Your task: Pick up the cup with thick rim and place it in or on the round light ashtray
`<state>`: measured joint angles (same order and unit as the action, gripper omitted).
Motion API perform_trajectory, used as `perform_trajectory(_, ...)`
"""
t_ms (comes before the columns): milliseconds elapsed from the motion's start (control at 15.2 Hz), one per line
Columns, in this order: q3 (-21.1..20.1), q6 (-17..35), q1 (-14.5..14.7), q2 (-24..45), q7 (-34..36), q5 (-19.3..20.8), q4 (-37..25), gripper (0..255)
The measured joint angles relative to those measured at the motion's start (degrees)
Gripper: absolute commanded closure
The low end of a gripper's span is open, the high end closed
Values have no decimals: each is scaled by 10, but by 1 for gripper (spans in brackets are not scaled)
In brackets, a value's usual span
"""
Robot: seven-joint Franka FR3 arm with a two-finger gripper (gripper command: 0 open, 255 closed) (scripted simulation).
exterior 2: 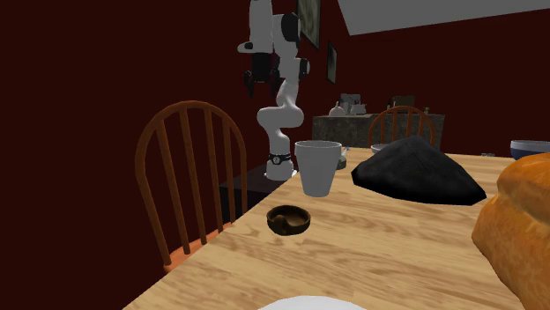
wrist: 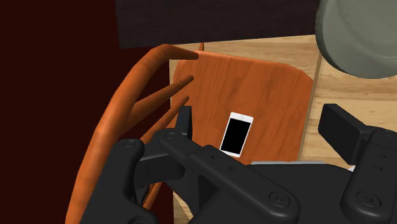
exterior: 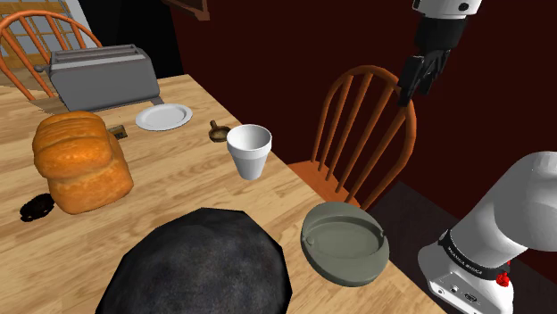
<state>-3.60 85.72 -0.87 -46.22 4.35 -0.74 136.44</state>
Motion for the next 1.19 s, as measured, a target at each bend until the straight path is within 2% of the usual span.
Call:
perform_trajectory(264,-16,30,5,28,19,-16,-2,0)
perform_trajectory(858,-72,163,17,175,86,-58,-34,0)
perform_trajectory(1188,-102,226,20,274,124,-64,-81,0)
